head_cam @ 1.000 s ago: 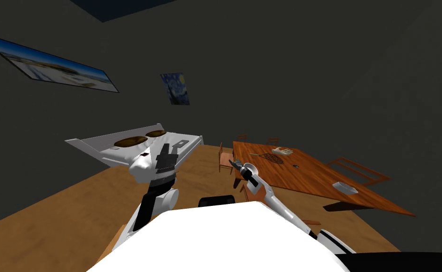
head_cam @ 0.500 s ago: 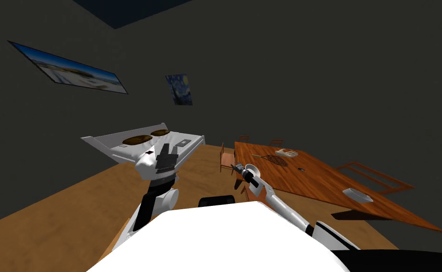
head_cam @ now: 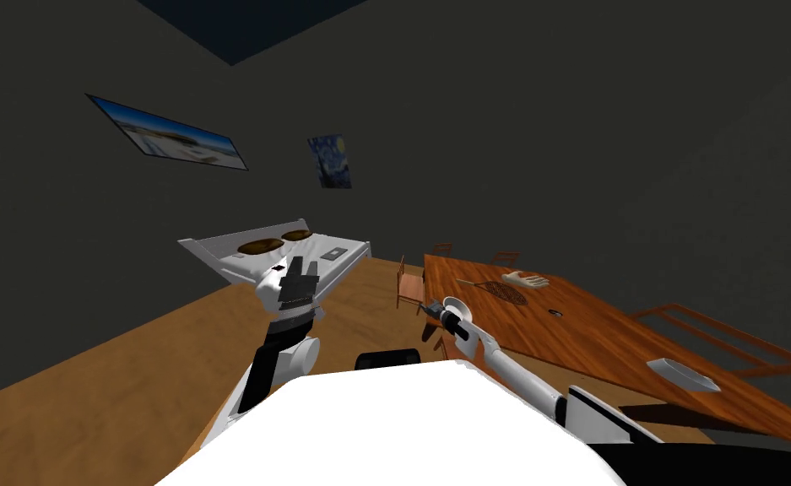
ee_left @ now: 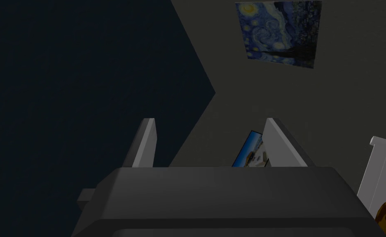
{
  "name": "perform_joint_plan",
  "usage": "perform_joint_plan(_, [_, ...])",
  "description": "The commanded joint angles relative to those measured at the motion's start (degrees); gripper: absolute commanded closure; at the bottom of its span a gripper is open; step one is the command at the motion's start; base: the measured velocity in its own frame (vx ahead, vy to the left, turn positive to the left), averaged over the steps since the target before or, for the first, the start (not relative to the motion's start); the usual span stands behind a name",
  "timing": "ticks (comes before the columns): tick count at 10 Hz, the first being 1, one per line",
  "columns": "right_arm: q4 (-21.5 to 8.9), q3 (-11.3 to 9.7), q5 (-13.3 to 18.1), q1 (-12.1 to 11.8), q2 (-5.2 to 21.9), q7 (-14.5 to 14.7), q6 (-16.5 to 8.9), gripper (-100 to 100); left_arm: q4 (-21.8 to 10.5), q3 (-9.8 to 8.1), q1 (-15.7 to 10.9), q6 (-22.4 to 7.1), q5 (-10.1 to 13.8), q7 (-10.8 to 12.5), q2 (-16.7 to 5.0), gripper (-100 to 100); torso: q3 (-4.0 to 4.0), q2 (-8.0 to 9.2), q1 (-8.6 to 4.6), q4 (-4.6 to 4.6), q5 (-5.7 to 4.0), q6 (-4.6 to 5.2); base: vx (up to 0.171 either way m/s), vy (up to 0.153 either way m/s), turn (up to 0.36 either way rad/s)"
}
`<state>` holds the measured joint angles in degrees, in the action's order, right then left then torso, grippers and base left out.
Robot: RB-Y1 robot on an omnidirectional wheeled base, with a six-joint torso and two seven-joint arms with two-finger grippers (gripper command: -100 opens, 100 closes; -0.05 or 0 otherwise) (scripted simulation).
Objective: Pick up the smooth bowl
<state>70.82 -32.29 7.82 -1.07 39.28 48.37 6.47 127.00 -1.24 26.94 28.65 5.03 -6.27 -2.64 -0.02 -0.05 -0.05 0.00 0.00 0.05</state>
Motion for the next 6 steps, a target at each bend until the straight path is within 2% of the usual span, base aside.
perform_joint_plan(1, [-2.9,-2.2,-0.1,0.7,1.0,1.9,-0.7,-100,0.0,0.00,0.0,0.0,0.0,0.0,0.0,0,0.00,0.00,0.00,0.00,0.00,0.00,0.012,-0.003,0.130])
perform_joint_plan(2, [-4.0,-2.2,-0.1,0.7,1.0,1.9,-0.7,-100,0.0,0.00,0.0,0.0,0.0,0.0,0.0,0,0.00,0.00,0.00,0.00,0.00,-0.02,0.012,-0.006,0.058])
perform_joint_plan(3, [-5.8,-4.2,-0.2,1.2,2.2,3.3,-1.4,-100,0.0,0.00,0.0,0.0,0.0,0.0,0.0,0,-0.01,-0.01,0.01,0.00,0.00,0.00,0.016,-0.006,0.116])
perform_joint_plan(5, [-7.4,-4.2,-0.2,1.2,2.2,3.3,-1.4,-100,0.0,0.00,0.0,0.0,0.0,0.0,0.0,0,-0.01,-0.02,0.01,0.00,0.00,0.00,0.009,-0.005,0.026])
perform_joint_plan(6, [-9.6,-6.2,-0.4,1.5,3.4,4.5,-2.1,-100,0.0,0.00,0.0,0.0,0.0,0.0,0.0,0,0.00,0.01,0.02,0.00,0.00,0.01,0.013,0.000,0.123])
